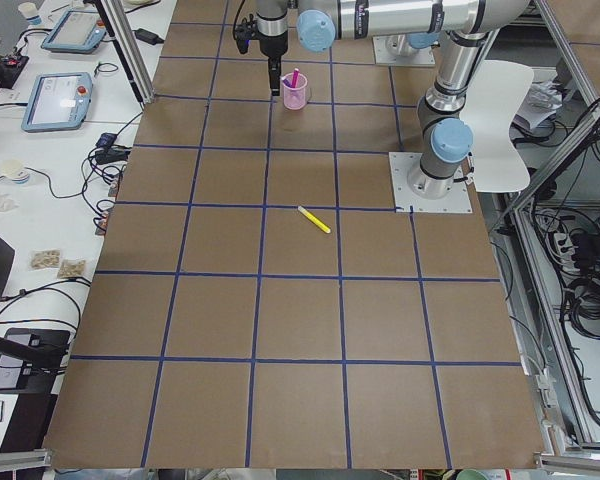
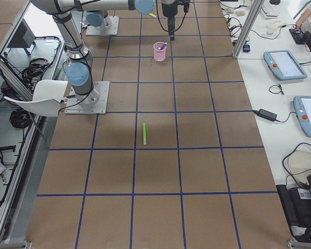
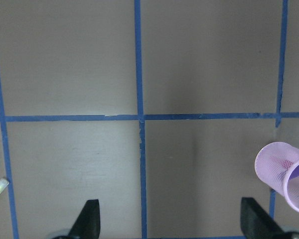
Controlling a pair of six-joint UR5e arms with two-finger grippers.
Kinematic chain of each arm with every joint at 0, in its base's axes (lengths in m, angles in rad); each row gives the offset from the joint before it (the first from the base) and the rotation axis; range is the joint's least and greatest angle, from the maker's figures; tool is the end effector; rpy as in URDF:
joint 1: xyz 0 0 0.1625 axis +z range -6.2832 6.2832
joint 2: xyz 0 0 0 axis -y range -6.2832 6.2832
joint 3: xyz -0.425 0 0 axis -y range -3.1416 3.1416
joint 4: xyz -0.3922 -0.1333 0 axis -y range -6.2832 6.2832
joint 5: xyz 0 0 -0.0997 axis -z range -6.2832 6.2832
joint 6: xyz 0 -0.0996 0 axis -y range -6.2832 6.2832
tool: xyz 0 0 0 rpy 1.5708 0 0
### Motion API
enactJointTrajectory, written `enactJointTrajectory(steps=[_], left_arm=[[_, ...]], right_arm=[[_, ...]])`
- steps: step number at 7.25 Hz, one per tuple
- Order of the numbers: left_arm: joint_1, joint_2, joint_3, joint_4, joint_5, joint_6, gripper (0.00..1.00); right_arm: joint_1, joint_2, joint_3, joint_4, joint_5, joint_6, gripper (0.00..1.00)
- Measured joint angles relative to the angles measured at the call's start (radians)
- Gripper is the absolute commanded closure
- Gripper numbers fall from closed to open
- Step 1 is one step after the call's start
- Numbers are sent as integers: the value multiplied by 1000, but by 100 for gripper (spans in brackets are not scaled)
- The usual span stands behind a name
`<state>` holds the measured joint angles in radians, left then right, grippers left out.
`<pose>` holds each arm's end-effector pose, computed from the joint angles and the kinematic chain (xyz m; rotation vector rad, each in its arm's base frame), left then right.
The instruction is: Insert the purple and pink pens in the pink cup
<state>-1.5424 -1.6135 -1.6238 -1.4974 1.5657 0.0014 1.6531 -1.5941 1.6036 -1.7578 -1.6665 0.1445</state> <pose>-0.1194 -0.5096 0.4478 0.0424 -3.1357 -0.0349 0.1643 -0.4861 0.5037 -0.1079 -3.0516 0.2865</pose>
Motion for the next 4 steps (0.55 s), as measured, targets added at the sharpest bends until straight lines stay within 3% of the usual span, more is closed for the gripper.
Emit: enactJointTrajectory(steps=[4], left_arm=[[25,92,-4,-115,50,68,0]], right_arm=[[4,-22,0,77,76,-7,0]])
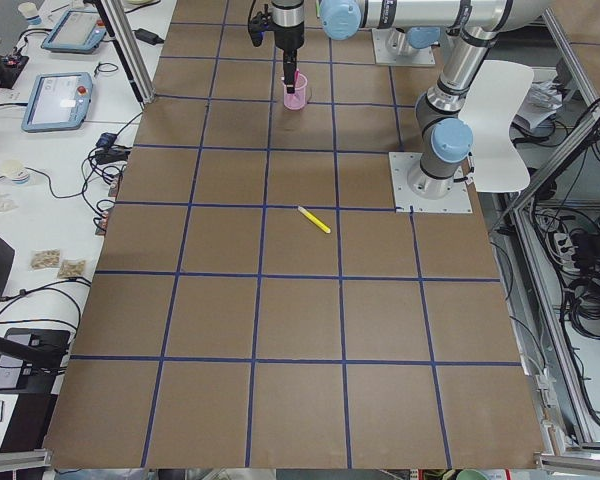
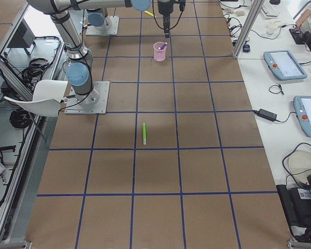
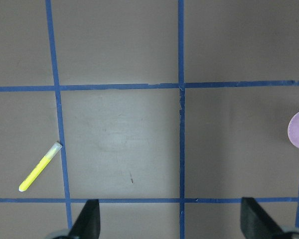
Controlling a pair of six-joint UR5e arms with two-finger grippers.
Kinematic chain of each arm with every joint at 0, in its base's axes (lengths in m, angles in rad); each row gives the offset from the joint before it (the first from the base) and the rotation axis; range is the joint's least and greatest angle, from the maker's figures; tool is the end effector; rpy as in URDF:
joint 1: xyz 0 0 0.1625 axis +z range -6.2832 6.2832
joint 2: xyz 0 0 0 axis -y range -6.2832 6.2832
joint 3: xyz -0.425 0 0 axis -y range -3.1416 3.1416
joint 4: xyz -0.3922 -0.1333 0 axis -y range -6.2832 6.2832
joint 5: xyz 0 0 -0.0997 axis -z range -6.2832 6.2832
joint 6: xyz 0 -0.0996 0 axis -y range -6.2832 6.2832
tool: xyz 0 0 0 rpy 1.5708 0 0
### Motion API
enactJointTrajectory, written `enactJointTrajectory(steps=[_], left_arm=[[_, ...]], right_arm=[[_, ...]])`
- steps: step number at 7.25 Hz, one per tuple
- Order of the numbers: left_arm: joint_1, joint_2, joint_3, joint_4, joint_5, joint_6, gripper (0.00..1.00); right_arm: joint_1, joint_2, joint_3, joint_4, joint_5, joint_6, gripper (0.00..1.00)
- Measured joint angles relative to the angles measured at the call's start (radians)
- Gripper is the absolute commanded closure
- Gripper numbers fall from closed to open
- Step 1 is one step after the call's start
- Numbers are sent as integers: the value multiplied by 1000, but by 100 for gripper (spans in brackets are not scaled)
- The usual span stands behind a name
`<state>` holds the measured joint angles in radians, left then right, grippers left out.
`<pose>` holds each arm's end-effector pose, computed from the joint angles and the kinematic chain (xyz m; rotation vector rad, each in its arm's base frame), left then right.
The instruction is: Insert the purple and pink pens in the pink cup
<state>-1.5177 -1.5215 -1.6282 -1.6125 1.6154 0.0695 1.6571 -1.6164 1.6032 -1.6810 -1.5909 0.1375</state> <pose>-0.1040 -0.4720 0.4795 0.0271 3.0990 0.0813 0.1725 -0.4709 0.5057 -0.0820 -3.1282 0.1956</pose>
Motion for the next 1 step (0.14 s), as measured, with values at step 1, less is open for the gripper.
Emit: enactJointTrajectory(steps=[1], left_arm=[[0,6,-5,-7,-5,-4,0]], right_arm=[[0,0,1,1,2,0,0]])
